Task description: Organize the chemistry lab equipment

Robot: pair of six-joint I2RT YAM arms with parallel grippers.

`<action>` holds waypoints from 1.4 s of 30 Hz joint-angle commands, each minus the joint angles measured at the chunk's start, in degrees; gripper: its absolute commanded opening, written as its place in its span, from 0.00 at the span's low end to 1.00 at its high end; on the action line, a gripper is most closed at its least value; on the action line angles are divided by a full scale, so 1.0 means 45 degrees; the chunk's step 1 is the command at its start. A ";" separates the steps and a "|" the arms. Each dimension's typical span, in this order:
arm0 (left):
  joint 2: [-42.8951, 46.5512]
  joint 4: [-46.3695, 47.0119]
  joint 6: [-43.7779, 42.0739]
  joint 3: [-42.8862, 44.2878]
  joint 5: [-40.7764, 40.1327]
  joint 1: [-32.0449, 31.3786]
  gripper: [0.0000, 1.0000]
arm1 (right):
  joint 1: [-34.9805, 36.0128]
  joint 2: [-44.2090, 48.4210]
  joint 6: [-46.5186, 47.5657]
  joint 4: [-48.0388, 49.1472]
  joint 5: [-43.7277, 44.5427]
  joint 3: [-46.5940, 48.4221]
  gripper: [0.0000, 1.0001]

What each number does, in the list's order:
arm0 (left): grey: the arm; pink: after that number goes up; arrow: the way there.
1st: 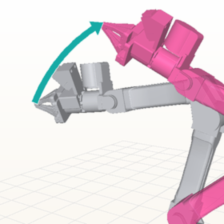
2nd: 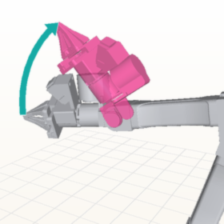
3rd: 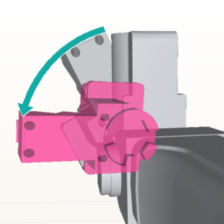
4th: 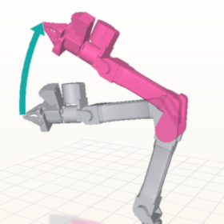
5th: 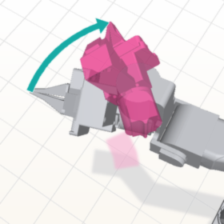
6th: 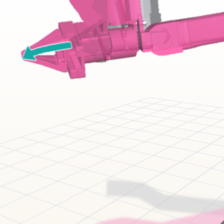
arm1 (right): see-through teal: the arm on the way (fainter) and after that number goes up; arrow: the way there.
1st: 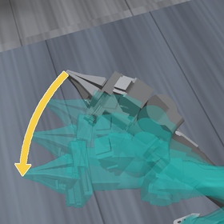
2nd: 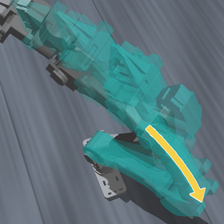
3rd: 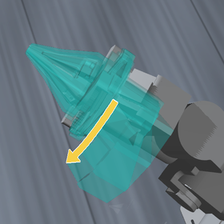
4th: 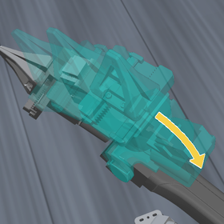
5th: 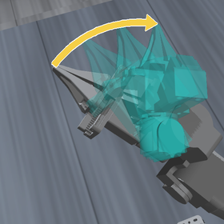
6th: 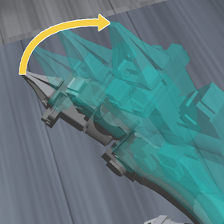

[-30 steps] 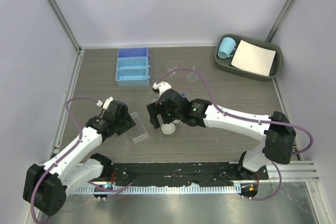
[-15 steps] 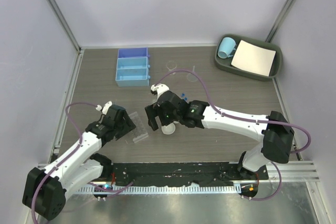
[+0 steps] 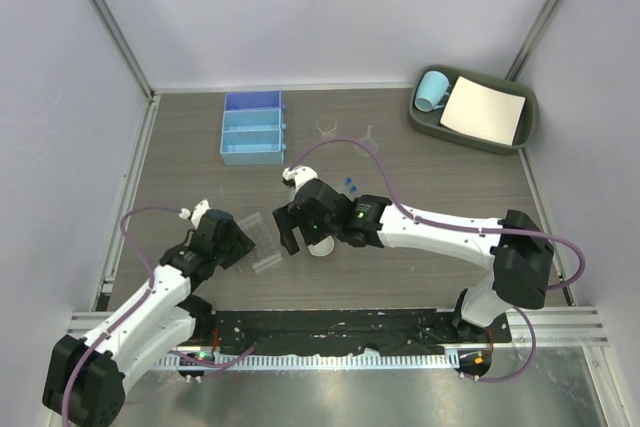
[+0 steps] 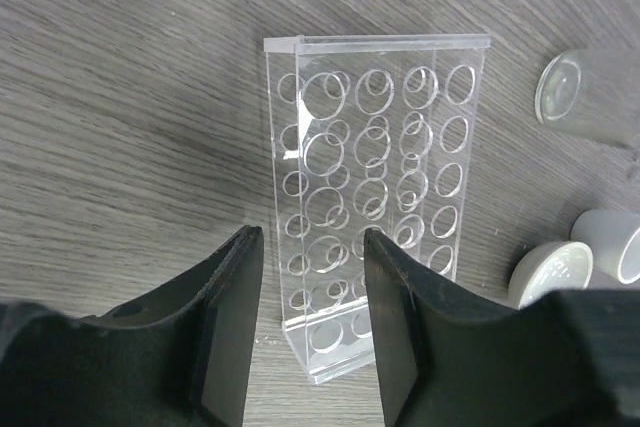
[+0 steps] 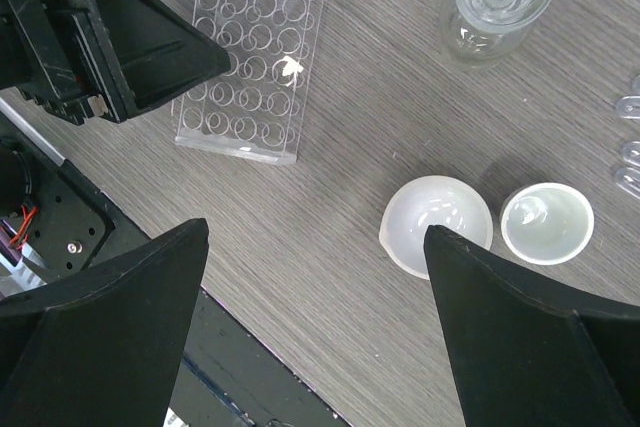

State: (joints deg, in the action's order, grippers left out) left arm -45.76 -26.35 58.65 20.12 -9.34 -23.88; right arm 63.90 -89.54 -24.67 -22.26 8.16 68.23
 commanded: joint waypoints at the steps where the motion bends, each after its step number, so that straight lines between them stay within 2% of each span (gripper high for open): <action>1: 0.0500 0.0758 0.0208 -0.0213 0.0006 0.0150 0.47 | 0.0175 -0.0083 -0.0241 0.0513 0.0022 -0.0064 0.95; 5: 0.0871 0.0738 0.0247 -0.0291 -0.0033 0.0170 0.40 | 0.0253 -0.0161 -0.0280 0.0514 0.0100 -0.0103 0.94; 12: 0.1379 0.0582 0.0267 -0.0349 -0.0111 0.0189 0.22 | 0.0371 -0.0181 -0.0359 0.0533 0.0158 -0.0142 0.94; 14: 0.1438 0.0621 0.0267 -0.0408 -0.0092 0.0189 0.21 | 0.0449 -0.0220 -0.0378 0.0494 0.0159 -0.0142 0.94; 17: 0.1477 0.0679 0.0267 -0.0487 -0.0053 0.0189 0.24 | 0.0507 -0.0220 -0.0378 0.0513 0.0159 -0.0142 0.94; 22: 0.1574 0.0660 0.0267 -0.0584 -0.0052 0.0209 0.45 | 0.0566 -0.0298 -0.0378 0.0494 0.0159 -0.0123 0.94; 26: 0.1653 0.0855 0.0286 -0.0701 -0.0111 0.0189 0.47 | 0.0624 -0.0396 -0.0378 0.0494 0.0178 -0.0083 0.93; 33: 0.1594 0.1362 0.0267 -0.0974 -0.0228 0.0209 0.29 | 0.0722 -0.0493 -0.0456 0.0474 0.0178 -0.0122 0.93; 42: 0.1536 0.2417 0.0501 -0.1677 -0.0345 0.0189 0.17 | 0.0819 -0.0611 -0.0476 0.0474 0.0198 -0.0142 0.93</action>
State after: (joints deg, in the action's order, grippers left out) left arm -38.83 -18.55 60.25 14.20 -9.39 -23.38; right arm 67.00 -92.03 -25.91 -21.87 8.27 67.59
